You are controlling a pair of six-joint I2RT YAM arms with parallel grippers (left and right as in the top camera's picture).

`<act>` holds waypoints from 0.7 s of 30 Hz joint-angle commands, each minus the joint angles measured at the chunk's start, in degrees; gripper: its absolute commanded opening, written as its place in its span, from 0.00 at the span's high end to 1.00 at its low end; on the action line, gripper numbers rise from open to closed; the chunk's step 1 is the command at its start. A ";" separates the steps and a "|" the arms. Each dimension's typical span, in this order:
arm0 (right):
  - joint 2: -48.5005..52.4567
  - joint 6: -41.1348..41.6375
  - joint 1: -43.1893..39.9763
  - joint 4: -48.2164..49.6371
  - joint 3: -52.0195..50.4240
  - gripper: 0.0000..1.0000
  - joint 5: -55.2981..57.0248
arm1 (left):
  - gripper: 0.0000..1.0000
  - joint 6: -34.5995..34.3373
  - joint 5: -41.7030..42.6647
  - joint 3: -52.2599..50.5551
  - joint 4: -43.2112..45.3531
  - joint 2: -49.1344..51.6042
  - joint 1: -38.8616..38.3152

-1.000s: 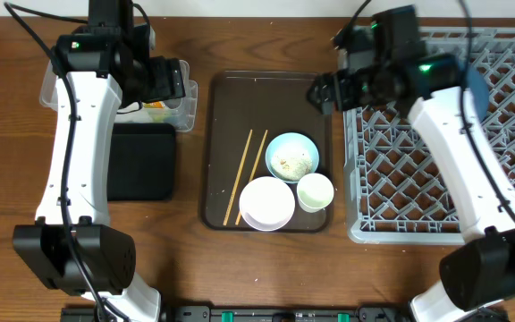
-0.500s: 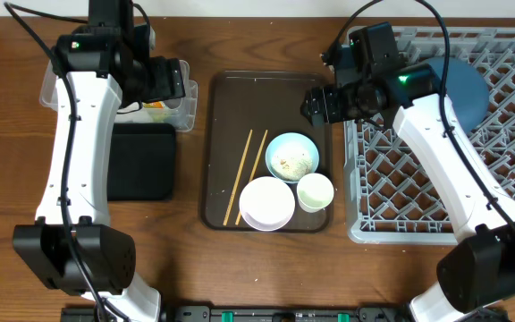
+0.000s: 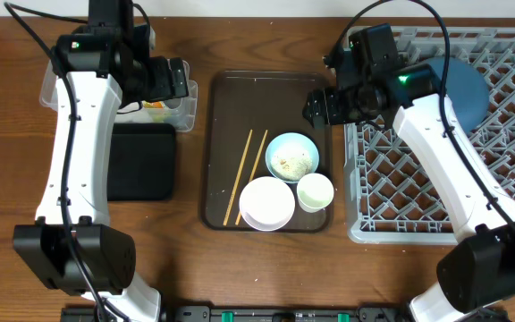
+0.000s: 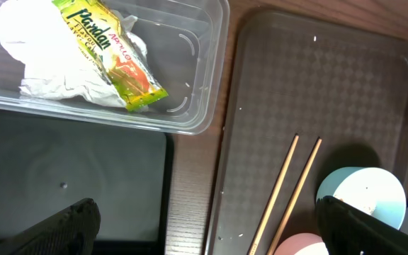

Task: Sort waste into correct bins and load items into the dishwasher rack
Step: 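Release the plate in the rack and move the right gripper back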

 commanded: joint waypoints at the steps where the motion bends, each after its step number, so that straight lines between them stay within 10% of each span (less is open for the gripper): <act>1: 0.00 1.79 0.59 -0.24 -0.31 0.18 0.57 | 0.00 -0.11 1.27 0.87 -0.13 -0.87 0.20; 21: -0.52 4.22 -7.43 -6.34 6.40 0.15 3.93 | 0.01 -0.09 7.50 0.87 -0.94 -0.90 -11.76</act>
